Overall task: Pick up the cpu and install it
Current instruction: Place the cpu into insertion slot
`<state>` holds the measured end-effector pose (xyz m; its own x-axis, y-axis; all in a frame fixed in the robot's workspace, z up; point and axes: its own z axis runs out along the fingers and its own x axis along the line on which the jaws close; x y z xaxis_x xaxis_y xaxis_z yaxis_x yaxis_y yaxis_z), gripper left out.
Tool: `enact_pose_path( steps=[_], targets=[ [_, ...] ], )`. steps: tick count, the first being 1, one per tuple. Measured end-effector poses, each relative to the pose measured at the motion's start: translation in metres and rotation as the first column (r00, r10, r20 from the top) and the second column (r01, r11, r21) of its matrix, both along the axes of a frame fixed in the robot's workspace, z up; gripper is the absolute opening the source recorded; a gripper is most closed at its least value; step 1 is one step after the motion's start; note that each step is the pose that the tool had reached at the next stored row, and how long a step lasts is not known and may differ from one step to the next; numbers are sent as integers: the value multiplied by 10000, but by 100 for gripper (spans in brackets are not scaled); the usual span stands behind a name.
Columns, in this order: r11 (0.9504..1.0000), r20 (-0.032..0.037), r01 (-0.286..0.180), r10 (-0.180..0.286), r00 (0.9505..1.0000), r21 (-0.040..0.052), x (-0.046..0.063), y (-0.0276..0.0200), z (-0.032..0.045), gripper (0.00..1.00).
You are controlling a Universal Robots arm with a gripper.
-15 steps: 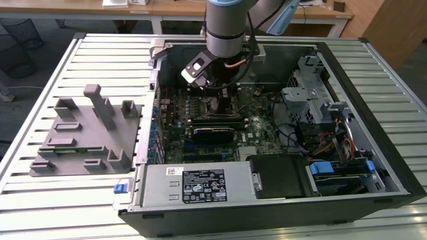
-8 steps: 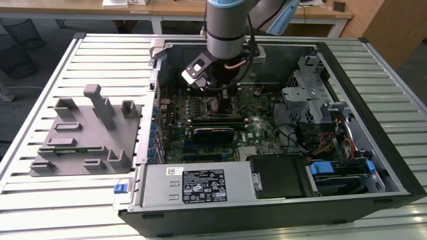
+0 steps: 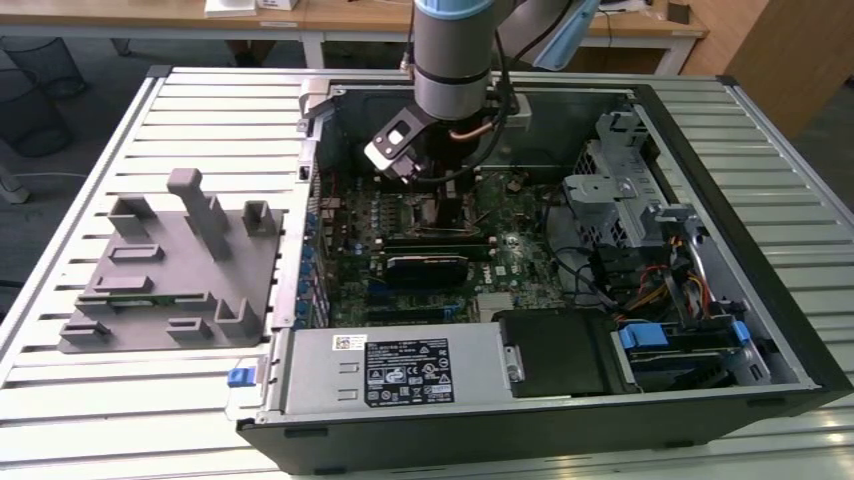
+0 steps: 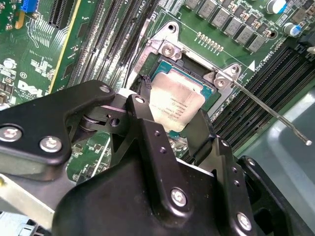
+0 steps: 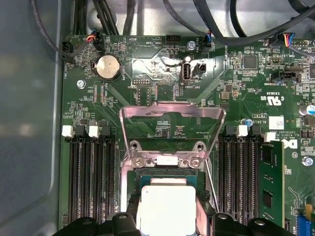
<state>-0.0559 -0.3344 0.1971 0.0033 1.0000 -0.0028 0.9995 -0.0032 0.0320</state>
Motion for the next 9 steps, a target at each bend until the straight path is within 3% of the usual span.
enact_pose_path(
  steps=[9],
  targets=[
    [10000,2,-34,34,10000,0,0,17,-26,53]
  ],
)
